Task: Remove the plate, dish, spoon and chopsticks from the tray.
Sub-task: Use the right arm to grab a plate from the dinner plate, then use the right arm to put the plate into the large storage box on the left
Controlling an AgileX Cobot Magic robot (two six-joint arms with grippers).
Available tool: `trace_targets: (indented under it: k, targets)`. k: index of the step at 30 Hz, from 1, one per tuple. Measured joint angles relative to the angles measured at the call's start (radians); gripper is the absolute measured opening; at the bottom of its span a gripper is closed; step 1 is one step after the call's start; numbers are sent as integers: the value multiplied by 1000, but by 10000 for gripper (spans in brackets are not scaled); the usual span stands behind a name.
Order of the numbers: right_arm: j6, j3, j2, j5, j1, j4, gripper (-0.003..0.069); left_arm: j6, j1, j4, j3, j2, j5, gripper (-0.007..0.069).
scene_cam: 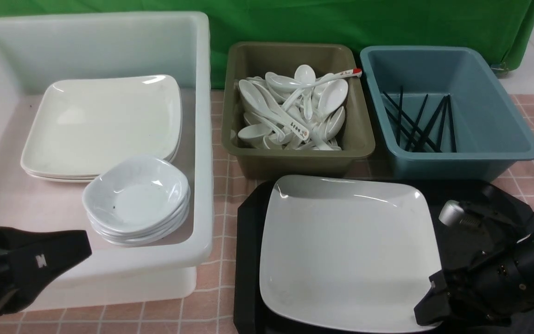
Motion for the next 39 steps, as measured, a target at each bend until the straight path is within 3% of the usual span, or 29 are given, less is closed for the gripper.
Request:
trace_targets:
  k: [9, 16, 19, 22, 32, 39]
  targets:
    - [39, -7, 14, -49, 25, 19, 449, 5, 0, 0, 0, 0, 1, 20]
    - [100, -10, 25, -126, 47, 42, 250, 7, 0, 1, 0, 0, 1, 20]
    - [99, -9, 18, -120, 47, 44, 232, 7, 0, 2, 0, 1, 3, 20]
    - [101, -7, -3, -106, 42, 23, 232, 7, 0, 6, 0, 1, 9, 20]
    - [235, -4, -306, 22, 38, -123, 94, 8, 0, 31, 0, 1, 44, 20]
    - [312, -45, -484, 101, 29, -242, 74, 8, 0, 48, 0, 1, 44, 20]
